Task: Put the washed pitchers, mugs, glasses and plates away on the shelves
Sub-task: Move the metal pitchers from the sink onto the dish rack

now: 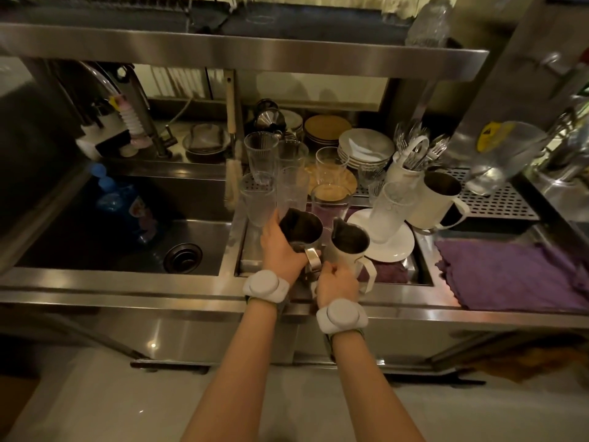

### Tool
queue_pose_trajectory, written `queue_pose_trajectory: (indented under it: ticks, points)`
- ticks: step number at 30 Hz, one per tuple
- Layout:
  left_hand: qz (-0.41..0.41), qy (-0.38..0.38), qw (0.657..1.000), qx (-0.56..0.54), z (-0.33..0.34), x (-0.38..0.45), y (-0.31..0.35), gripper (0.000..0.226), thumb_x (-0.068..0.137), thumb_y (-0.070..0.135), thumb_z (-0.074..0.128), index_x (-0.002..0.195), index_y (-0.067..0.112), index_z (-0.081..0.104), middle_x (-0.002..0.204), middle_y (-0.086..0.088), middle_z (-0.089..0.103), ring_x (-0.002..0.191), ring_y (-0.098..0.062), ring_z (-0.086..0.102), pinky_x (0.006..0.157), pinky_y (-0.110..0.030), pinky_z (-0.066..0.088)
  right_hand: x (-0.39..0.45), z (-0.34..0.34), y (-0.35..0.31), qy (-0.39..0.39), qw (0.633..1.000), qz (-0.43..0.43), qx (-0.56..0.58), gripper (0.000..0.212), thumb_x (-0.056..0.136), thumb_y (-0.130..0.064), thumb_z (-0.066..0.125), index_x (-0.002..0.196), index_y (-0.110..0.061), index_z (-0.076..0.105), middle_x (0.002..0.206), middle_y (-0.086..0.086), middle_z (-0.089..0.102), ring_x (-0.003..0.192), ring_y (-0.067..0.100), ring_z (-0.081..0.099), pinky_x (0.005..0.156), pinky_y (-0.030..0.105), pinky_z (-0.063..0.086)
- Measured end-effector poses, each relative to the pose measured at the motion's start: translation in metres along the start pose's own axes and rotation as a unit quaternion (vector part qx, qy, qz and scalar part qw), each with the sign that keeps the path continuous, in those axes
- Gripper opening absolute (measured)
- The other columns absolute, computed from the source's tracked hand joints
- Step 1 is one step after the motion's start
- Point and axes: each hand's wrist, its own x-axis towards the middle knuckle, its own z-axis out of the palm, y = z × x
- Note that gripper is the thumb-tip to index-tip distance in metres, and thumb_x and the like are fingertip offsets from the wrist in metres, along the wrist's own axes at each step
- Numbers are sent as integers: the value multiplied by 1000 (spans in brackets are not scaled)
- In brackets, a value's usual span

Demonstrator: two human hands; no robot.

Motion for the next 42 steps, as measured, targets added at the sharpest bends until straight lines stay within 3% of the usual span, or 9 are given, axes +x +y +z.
queue_pose_trajectory:
  ticks: [7, 11, 16, 21, 24, 27, 32, 35, 42]
  points:
    - [90, 73, 993, 16, -34, -6, 18, 101, 61, 12, 85, 142, 18, 25, 133, -5, 32, 127, -19, 34, 107, -30, 32, -9, 5, -29, -100, 992, 62, 51, 38, 95, -43, 41, 76, -12, 53, 73, 7, 56, 66, 20, 52, 66, 33, 46]
    - [91, 132, 986, -37, -53, -17, 18, 96, 58, 14, 86, 137, 19, 32, 123, 4, 32, 119, -14, 39, 102, -26, 37, -13, 3, -53, -244, 959, 88, 113, 32, 98, -26, 36, 73, -11, 49, 62, 5, 51, 52, 17, 47, 51, 25, 39]
    - [86, 148, 984, -57, -67, -28, 8, 93, 62, 10, 84, 137, 16, 29, 131, -2, 31, 119, -9, 38, 103, -23, 35, -10, 10, -80, -328, 937, 123, 10, 40, 98, -12, 32, 64, -1, 49, 57, 12, 53, 47, 21, 43, 48, 24, 37]
    - [63, 78, 995, 15, -93, -29, 0, 81, 72, -3, 64, 140, 20, 27, 140, -4, 35, 129, -16, 36, 107, -27, 30, -7, 21, -80, -248, 968, 8, -37, 19, 88, -2, 44, 71, 0, 50, 70, 20, 53, 54, 27, 52, 52, 29, 42]
    - [56, 160, 984, 54, -111, -32, 6, 41, 87, 16, 49, 128, 20, 46, 127, -1, 52, 116, -9, 46, 94, -26, 37, -5, 25, -82, -141, 977, -98, -128, 21, 91, -13, 49, 96, 4, 60, 104, 25, 63, 95, 37, 61, 73, 38, 45]
    - [44, 249, 961, 108, -124, -31, 19, 29, 96, 28, 36, 120, 20, 51, 119, -2, 55, 109, -19, 54, 91, -38, 47, -6, 27, -94, -82, 973, -147, -159, 29, 94, -15, 45, 96, 9, 61, 103, 26, 63, 101, 37, 59, 70, 33, 38]
    - [-7, 102, 965, 242, -134, -15, 52, 72, 86, 58, 46, 143, 22, 20, 138, -9, 40, 123, -29, 43, 99, -49, 41, -8, 31, -107, -69, 943, -249, -211, 30, 95, -12, 41, 75, 1, 58, 82, 19, 57, 84, 30, 60, 63, 27, 36]
    - [-72, 20, 944, 323, -132, -11, 61, 105, 75, 62, 60, 147, 21, -4, 145, -18, 30, 129, -40, 34, 102, -54, 34, -12, 30, -114, -68, 921, -305, -232, 27, 95, -13, 41, 91, 5, 60, 94, 22, 64, 89, 32, 61, 62, 28, 35]
    - [-98, 48, 963, 247, -143, -7, 62, 118, 71, 48, 73, 146, 20, -13, 138, -24, 33, 121, -41, 43, 99, -49, 41, -15, 26, -129, -97, 918, -344, -172, 20, 92, -13, 45, 76, -5, 53, 80, 18, 62, 70, 24, 52, 62, 28, 34]
